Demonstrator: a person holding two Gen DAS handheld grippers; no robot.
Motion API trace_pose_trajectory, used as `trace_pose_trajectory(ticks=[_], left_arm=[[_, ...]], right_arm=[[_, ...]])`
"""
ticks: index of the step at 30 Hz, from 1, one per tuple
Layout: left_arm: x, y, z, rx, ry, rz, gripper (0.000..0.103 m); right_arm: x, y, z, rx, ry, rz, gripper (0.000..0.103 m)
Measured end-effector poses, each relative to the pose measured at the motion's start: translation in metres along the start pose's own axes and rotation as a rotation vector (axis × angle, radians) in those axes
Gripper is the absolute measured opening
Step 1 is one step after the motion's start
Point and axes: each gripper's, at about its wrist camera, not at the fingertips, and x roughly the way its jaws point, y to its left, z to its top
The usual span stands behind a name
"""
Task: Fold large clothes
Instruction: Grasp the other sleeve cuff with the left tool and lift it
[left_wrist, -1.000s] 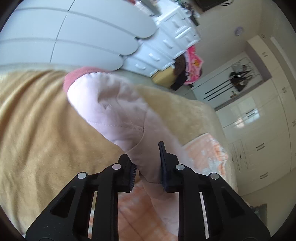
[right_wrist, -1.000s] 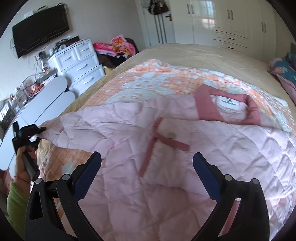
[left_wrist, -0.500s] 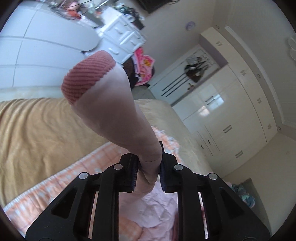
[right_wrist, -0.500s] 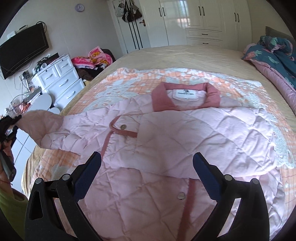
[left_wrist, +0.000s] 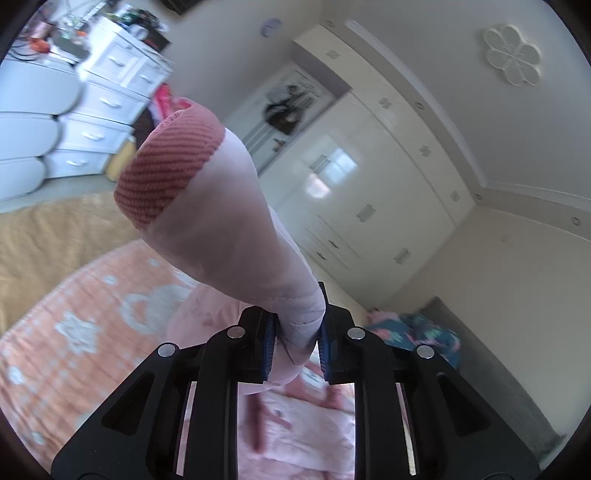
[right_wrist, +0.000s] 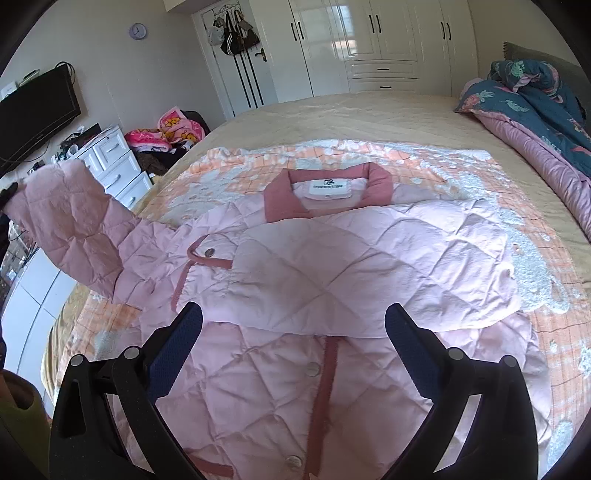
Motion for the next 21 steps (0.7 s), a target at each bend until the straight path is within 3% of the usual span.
trace_pose_trajectory(ticks=[6,15,21], left_arm=[[0.017,-0.023,-0.02,0.058,0.072,-0.084,0.011],[0.031,-0.06,-0.05,0.195,0.111,-0.174,0.011],[0.048,-0.072,-0.07,0.217,0.171,-0.234,0.011]], right_arm=[[-0.01,-0.019,0.001,0.026,-0.027,-0.01,0.099],[-0.017,-0.05,0.002,0.061,-0.069,-0.035,0.099],[-0.02,-0.063,0.007,0.041,-0.081,-0.048,0.099]])
